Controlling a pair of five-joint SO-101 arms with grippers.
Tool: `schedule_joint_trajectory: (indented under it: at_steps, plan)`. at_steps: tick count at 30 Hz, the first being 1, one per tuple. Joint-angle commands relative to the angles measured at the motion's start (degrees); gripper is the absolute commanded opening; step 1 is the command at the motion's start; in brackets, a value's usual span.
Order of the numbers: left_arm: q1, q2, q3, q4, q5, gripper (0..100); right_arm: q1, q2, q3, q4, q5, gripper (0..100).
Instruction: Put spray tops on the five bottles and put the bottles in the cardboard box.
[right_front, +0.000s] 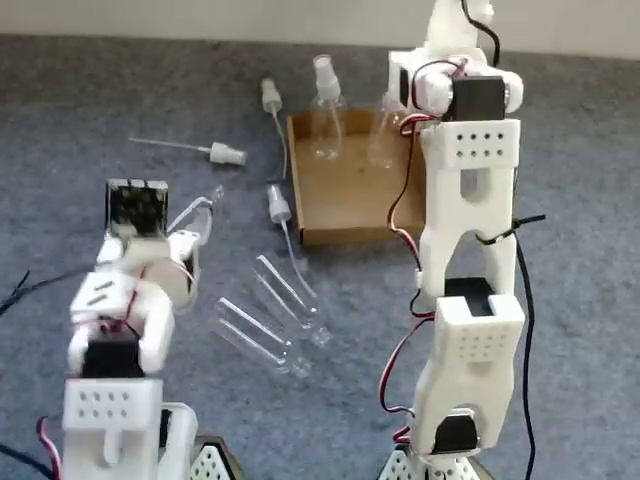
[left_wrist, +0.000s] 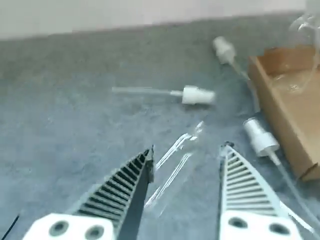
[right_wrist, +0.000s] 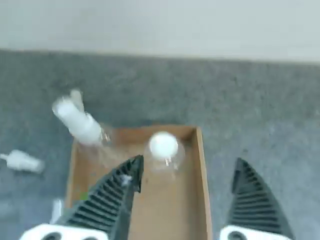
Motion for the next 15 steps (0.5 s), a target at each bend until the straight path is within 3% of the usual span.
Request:
schedule_joint_trajectory:
  at_steps: [1, 4, 15]
  plan:
    - [-6.3, 13.8, -13.8, 8.4, 0.4, 20, -1.1, -1.3, -3.1, 9.3, 7.7, 15.2]
    - [-12.3, 24.5, -22.2, 13.0, -4.6, 20, -5.4, -1.5, -3.1, 15.3, 12.2, 15.3]
    - [-31.6, 47.7, -36.1, 13.0, -20.8, 20, -25.8, -1.5, 3.6, 15.3, 9.8, 15.3]
